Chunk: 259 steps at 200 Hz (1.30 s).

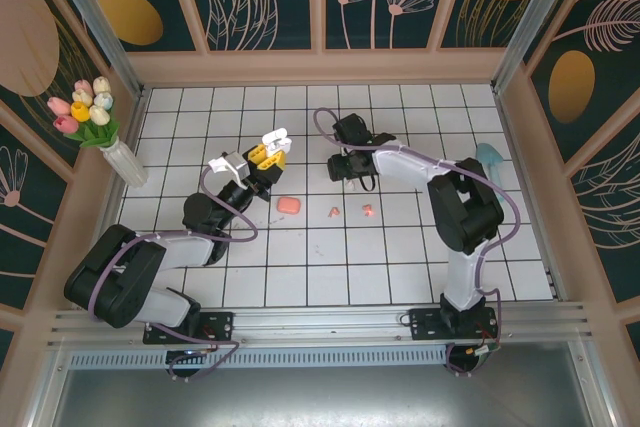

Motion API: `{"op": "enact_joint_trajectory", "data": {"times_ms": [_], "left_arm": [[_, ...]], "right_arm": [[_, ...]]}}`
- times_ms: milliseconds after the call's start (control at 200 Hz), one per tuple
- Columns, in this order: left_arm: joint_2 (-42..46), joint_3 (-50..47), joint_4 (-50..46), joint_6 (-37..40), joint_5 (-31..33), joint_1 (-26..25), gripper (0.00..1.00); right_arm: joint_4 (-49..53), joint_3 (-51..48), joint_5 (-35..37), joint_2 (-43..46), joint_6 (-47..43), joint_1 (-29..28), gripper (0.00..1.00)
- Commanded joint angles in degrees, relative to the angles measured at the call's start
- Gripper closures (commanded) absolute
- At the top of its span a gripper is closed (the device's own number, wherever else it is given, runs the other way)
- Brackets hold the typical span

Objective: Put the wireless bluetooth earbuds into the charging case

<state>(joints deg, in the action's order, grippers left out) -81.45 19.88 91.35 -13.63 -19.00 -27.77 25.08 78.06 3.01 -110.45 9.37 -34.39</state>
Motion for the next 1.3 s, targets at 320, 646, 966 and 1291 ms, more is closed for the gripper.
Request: {"op": "enact_joint_trajectory", "data": {"times_ms": [320,646,966,1291], "left_arm": [[-0.1,0.9,6.5,-0.4,-0.4,-0.2,1.00],[-0.5,1.0,6.7,-0.6,-0.3,-0.2,1.00],[-0.9,1.0,6.9,-0.4,-0.2,-0.2,1.00],[-1.5,1.4,7.3,-0.8,-0.4,-0.2,1.00]], "right_arm": [[5.9,2.4,2.9,-4.7,-3.9,-0.2,0.45],[6.3,2.6,3.5,-6.7,-4.7,-1.1,0.47],[7.3,3.4,4.6,-8.4,-5.0,-1.3,0.50],[8.9,3.0,4.9,-7.7,-4.0,-1.4,0.56]]}}
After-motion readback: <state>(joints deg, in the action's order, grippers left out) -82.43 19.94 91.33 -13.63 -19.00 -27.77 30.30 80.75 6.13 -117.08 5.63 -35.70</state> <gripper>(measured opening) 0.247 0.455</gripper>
